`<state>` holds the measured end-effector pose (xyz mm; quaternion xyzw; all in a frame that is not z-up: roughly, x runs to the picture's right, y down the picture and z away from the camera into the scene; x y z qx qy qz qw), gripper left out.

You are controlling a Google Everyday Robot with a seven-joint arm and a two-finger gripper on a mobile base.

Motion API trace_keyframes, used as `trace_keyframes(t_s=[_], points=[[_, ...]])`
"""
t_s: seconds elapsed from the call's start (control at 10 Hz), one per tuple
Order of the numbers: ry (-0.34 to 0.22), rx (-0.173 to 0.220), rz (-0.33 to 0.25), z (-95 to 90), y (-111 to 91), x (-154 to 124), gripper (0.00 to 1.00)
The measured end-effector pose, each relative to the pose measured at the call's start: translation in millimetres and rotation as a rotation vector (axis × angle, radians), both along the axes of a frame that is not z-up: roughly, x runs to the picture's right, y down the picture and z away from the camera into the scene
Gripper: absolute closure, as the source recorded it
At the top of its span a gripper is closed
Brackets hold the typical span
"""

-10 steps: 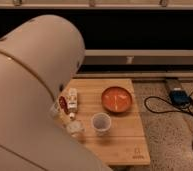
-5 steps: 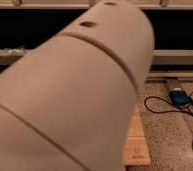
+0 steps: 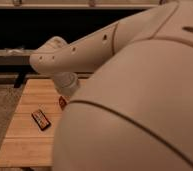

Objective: Place the white sponge in the ceramic cup

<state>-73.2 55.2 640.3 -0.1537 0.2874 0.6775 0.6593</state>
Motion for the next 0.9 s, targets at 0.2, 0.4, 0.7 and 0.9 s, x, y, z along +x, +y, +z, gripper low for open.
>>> trace_keyframes(t_s=[0.2, 0.4, 0.7, 0.9], points=[[0.005, -0.020, 0.050, 1.0, 11, 19, 1.00], [0.000, -0.043, 0.088, 2.4, 24, 30, 1.00], [-0.002, -0.075, 0.135, 10.2, 40, 37, 0.93], [0.001, -0.095, 0.161, 14.7, 48, 42, 0.73]])
